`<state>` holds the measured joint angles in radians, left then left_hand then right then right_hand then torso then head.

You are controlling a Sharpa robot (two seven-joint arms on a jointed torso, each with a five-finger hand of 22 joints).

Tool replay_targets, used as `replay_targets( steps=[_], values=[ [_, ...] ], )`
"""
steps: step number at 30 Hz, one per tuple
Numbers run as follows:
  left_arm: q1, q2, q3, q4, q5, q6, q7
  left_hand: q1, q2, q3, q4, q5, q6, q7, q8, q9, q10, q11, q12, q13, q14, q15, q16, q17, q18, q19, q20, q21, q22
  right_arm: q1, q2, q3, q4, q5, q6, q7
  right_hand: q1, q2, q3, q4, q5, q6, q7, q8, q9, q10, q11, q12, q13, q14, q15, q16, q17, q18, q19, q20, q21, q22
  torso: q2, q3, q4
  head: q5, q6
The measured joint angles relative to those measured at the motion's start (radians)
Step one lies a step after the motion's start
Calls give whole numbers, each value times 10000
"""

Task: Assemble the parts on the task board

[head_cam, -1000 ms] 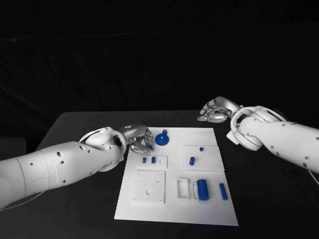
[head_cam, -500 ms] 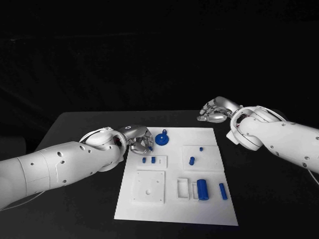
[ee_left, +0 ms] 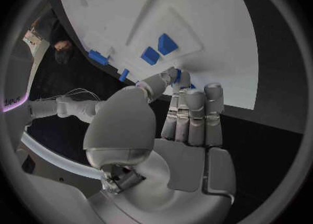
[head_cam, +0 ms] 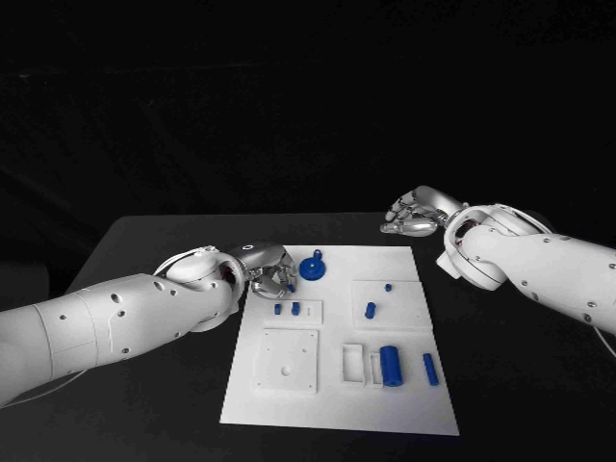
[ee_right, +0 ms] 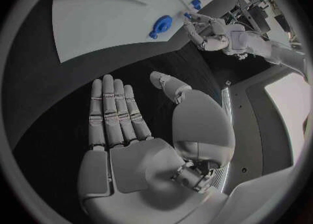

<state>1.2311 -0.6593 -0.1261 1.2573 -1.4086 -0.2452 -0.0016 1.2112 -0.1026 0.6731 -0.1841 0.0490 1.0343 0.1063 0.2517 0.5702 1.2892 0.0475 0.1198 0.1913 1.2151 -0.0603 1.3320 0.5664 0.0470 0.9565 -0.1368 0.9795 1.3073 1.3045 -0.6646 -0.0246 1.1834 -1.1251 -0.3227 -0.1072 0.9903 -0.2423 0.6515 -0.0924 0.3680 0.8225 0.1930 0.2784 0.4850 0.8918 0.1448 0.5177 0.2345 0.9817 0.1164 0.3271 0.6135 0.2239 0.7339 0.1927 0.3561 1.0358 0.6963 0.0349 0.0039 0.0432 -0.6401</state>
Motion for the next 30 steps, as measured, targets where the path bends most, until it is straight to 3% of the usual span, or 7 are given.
replay_targets(
  steps=[15,30],
  values=[
    [-39,110,13,-106,-49,-36,14,-11,60,13,-14,12,12,16,31,-10,-1,-1,1,8,1,1,0,-2,0,14,16,0,7,0,-3,0,18,16,5,3,0,0,0,0,0,0,0,0,-9,0,0,0,-18,2,-2,0,-9,0,0,0,0,8,1,4,-5,-34,-17],
    [-3,86,-43,219,-1062,-21,-195,6,67,56,-59,4,62,-23,70,-16,108,-38,0,16,55,-19,0,-9,0,16,50,39,5,0,-19,0,22,27,9,7,0,0,0,0,0,0,0,0,-8,-1,0,0,-40,4,-4,0,-8,1,1,0,0,8,-2,9,-9,-68,-30]
  ],
)
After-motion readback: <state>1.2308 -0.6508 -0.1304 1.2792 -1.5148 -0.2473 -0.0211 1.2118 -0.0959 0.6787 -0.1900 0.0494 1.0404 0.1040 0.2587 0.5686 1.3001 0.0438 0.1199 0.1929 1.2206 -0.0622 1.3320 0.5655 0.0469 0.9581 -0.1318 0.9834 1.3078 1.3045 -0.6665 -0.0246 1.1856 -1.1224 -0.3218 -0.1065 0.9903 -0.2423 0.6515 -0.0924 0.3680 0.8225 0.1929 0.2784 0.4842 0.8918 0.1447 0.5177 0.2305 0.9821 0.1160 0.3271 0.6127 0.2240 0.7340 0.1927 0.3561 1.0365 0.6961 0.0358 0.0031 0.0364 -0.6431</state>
